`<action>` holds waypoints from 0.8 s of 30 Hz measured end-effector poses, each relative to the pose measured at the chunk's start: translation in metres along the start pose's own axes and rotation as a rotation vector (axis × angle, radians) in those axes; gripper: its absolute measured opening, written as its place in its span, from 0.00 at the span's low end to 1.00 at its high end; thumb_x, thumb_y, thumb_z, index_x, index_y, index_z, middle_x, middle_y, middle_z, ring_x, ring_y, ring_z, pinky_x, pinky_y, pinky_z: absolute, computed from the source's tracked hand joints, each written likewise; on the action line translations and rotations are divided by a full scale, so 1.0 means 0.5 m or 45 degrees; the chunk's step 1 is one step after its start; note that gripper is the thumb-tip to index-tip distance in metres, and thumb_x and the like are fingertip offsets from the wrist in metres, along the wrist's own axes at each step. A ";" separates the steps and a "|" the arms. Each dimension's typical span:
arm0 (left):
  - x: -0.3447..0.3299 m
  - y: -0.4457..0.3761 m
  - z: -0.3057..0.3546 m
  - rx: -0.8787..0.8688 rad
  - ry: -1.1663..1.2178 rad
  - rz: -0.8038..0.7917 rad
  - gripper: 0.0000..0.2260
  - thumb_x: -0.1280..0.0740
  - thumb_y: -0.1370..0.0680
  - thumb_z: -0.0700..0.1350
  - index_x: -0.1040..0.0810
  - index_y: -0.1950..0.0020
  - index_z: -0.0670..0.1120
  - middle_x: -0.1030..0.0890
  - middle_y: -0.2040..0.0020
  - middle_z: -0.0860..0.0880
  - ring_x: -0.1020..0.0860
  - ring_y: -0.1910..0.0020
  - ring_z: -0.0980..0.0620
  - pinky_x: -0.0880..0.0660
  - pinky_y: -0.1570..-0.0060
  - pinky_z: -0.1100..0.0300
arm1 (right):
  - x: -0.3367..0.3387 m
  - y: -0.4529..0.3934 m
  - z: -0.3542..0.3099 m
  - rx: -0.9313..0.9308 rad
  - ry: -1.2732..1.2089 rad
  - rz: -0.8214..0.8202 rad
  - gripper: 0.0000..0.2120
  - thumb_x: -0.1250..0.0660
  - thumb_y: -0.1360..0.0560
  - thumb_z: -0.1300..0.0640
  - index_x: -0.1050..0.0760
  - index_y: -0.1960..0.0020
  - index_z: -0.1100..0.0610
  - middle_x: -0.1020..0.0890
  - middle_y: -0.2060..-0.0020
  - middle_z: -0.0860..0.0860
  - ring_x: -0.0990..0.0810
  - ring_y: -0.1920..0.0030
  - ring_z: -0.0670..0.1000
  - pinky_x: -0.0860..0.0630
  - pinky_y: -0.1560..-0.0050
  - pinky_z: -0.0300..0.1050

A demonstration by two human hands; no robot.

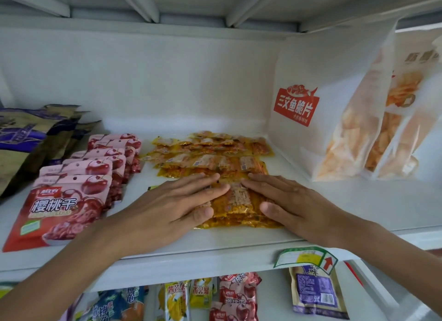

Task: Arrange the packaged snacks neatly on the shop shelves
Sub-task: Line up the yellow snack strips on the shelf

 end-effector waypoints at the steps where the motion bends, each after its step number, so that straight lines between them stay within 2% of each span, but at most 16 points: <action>1: -0.002 0.000 0.002 0.001 0.000 0.003 0.22 0.59 0.17 0.69 0.58 0.23 0.78 0.60 0.21 0.76 0.64 0.22 0.72 0.56 0.19 0.59 | 0.003 0.001 -0.005 -0.006 0.002 -0.016 0.29 0.59 0.20 0.27 0.55 0.20 0.27 0.49 0.18 0.33 0.52 0.19 0.35 0.48 0.17 0.48; 4: 0.003 0.009 0.002 -0.010 0.035 0.051 0.24 0.63 0.20 0.74 0.57 0.23 0.79 0.59 0.21 0.76 0.63 0.21 0.72 0.53 0.19 0.56 | 0.036 0.005 -0.028 0.004 -0.044 -0.063 0.30 0.64 0.21 0.26 0.54 0.20 0.26 0.51 0.18 0.31 0.59 0.20 0.32 0.65 0.17 0.46; 6: 0.022 0.024 -0.007 -0.016 0.121 0.151 0.29 0.65 0.24 0.78 0.53 0.23 0.78 0.58 0.21 0.76 0.60 0.21 0.71 0.53 0.21 0.54 | 0.078 -0.003 -0.036 -0.018 -0.149 0.093 0.32 0.67 0.23 0.24 0.52 0.20 0.26 0.49 0.20 0.28 0.61 0.22 0.28 0.72 0.22 0.38; 7: 0.034 0.031 -0.013 -0.012 0.178 0.230 0.32 0.66 0.26 0.79 0.50 0.22 0.77 0.56 0.20 0.75 0.58 0.20 0.70 0.52 0.22 0.51 | 0.103 -0.019 -0.033 -0.060 -0.185 0.202 0.32 0.66 0.22 0.25 0.49 0.20 0.27 0.46 0.20 0.29 0.57 0.21 0.29 0.69 0.22 0.37; 9: 0.047 0.038 -0.022 0.002 0.259 0.327 0.33 0.65 0.25 0.78 0.45 0.22 0.76 0.51 0.19 0.73 0.54 0.19 0.68 0.49 0.22 0.45 | 0.143 -0.075 -0.013 -0.135 -0.210 0.315 0.29 0.56 0.17 0.30 0.40 0.19 0.35 0.36 0.20 0.37 0.42 0.20 0.40 0.51 0.20 0.43; 10: 0.047 0.038 -0.021 0.004 0.247 0.326 0.32 0.64 0.25 0.78 0.44 0.22 0.76 0.49 0.19 0.74 0.53 0.19 0.68 0.48 0.21 0.44 | 0.152 -0.111 -0.004 -0.130 -0.173 0.294 0.27 0.49 0.16 0.34 0.36 0.20 0.41 0.31 0.22 0.42 0.34 0.23 0.45 0.42 0.23 0.43; 12: 0.034 0.032 -0.011 -0.020 0.107 0.251 0.29 0.61 0.24 0.78 0.46 0.23 0.78 0.51 0.20 0.75 0.52 0.19 0.69 0.44 0.20 0.45 | 0.144 -0.180 0.014 -0.046 -0.004 0.149 0.24 0.40 0.15 0.42 0.29 0.23 0.49 0.23 0.29 0.48 0.25 0.30 0.51 0.31 0.30 0.45; 14: 0.013 0.025 -0.006 -0.049 -0.012 0.180 0.26 0.57 0.23 0.78 0.50 0.24 0.80 0.52 0.21 0.76 0.51 0.20 0.70 0.41 0.20 0.49 | 0.116 -0.238 0.028 -0.025 0.158 -0.026 0.22 0.37 0.16 0.41 0.26 0.25 0.49 0.22 0.31 0.49 0.23 0.32 0.52 0.28 0.33 0.47; 17: 0.001 0.022 -0.007 -0.079 -0.047 0.233 0.25 0.54 0.20 0.76 0.46 0.23 0.78 0.47 0.20 0.73 0.46 0.21 0.67 0.37 0.23 0.53 | 0.079 -0.294 0.029 0.037 0.352 -0.117 0.23 0.37 0.19 0.35 0.24 0.28 0.45 0.21 0.32 0.46 0.24 0.33 0.50 0.26 0.34 0.52; 20: -0.002 0.019 -0.005 -0.079 -0.112 0.292 0.26 0.55 0.19 0.74 0.44 0.21 0.74 0.43 0.19 0.69 0.41 0.23 0.64 0.35 0.26 0.54 | 0.066 -0.317 0.017 0.098 0.370 -0.089 0.23 0.34 0.19 0.37 0.25 0.28 0.47 0.19 0.35 0.47 0.22 0.35 0.51 0.27 0.41 0.49; 24: -0.006 0.018 0.000 -0.059 -0.176 0.326 0.25 0.59 0.18 0.73 0.45 0.20 0.73 0.41 0.20 0.67 0.38 0.25 0.62 0.34 0.30 0.53 | 0.061 -0.327 0.015 0.117 0.319 -0.011 0.22 0.33 0.18 0.44 0.27 0.26 0.47 0.17 0.40 0.47 0.20 0.39 0.51 0.29 0.48 0.43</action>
Point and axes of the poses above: each hand's wrist, its own y-axis away from the middle knuckle, its own x-axis out of the back of the hand, z = x × y, the point moved 1 cm from there along -y, towards the middle knuckle
